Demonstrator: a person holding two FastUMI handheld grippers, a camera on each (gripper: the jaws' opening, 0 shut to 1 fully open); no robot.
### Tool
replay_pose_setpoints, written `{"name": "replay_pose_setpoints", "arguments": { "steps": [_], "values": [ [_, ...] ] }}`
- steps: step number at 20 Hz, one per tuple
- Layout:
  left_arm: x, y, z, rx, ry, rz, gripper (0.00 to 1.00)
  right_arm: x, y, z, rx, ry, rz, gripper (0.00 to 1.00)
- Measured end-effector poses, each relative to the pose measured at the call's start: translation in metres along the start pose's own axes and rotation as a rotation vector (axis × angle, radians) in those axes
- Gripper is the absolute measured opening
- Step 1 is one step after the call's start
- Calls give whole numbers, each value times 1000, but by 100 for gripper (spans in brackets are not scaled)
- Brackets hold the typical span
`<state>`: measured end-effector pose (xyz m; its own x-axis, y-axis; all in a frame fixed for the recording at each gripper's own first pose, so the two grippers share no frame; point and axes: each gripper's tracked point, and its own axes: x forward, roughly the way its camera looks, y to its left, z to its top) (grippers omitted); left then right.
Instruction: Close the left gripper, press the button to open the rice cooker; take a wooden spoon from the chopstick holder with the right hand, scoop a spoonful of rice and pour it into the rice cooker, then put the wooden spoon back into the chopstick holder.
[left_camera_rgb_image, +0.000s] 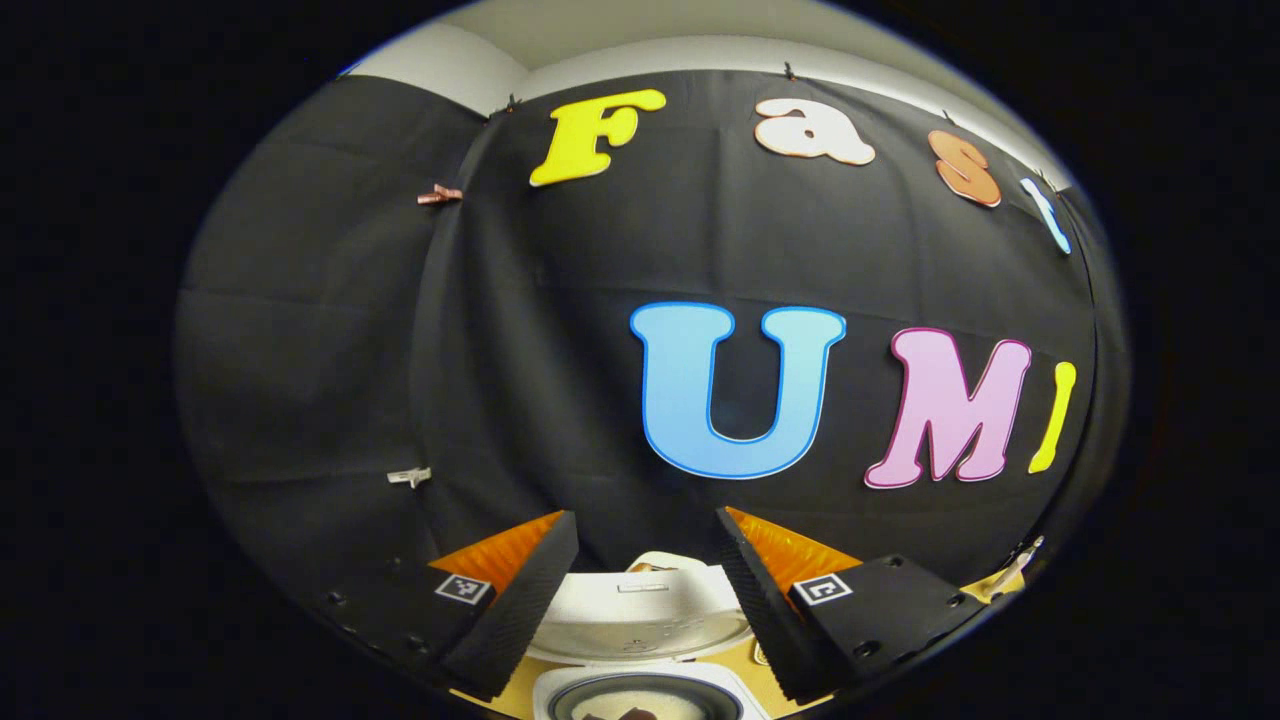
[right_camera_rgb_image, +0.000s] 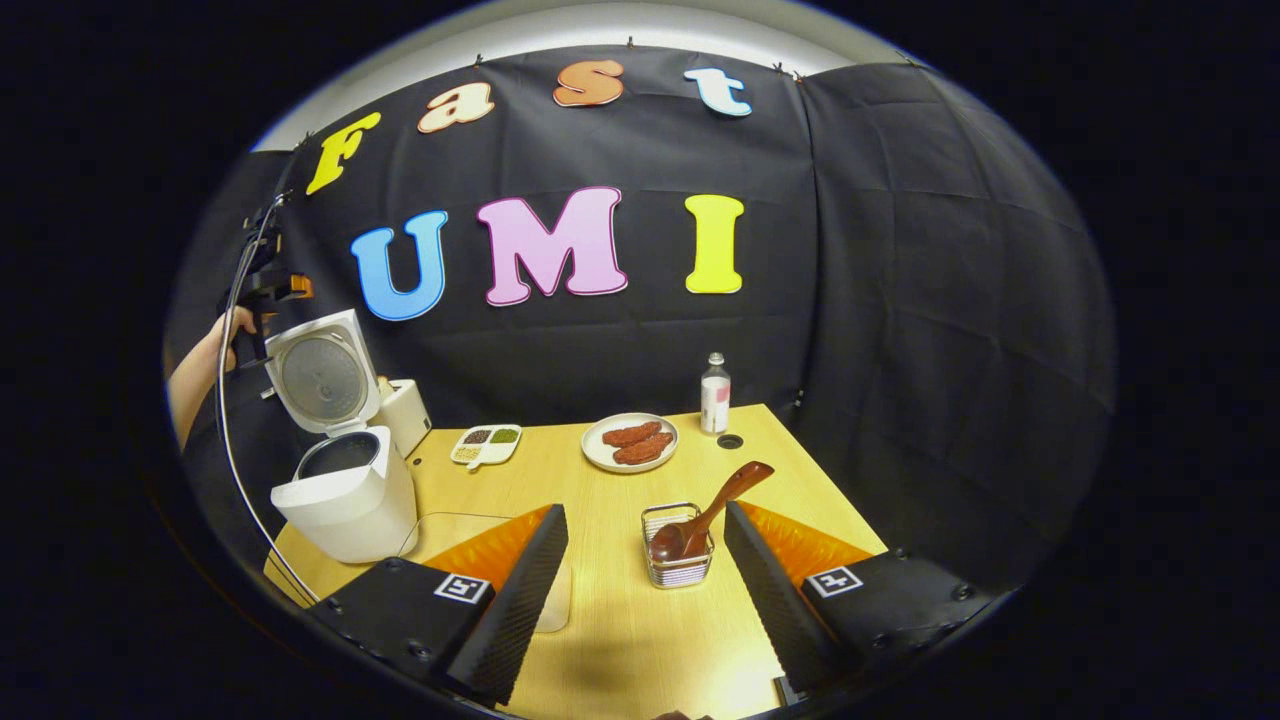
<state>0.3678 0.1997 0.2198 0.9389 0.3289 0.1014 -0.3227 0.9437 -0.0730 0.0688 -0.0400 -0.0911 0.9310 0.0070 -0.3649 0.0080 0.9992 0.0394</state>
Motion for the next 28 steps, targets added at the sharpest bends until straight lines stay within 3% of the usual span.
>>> {"name": "replay_pose_setpoints", "arguments": {
  "steps": [4,8,13,19,25,28],
  "values": [
    [31,10,-36,-3,125,8,94,-9,19,-13,71,8,1,99],
    [30,5,-40,66,181,0,95,-9,23,-25,100,17,3,98],
    [-3,0,-51,84,274,-23,97,-2,26,-20,94,-20,26,99],
    [-64,-13,-85,122,348,-42,97,2,52,-23,50,-8,151,99],
    [-119,-25,-170,-8,462,-40,94,4,68,-34,3,28,244,99],
    [-133,-29,-204,50,469,-32,98,3,68,-42,-18,56,271,99]
  ]
}}
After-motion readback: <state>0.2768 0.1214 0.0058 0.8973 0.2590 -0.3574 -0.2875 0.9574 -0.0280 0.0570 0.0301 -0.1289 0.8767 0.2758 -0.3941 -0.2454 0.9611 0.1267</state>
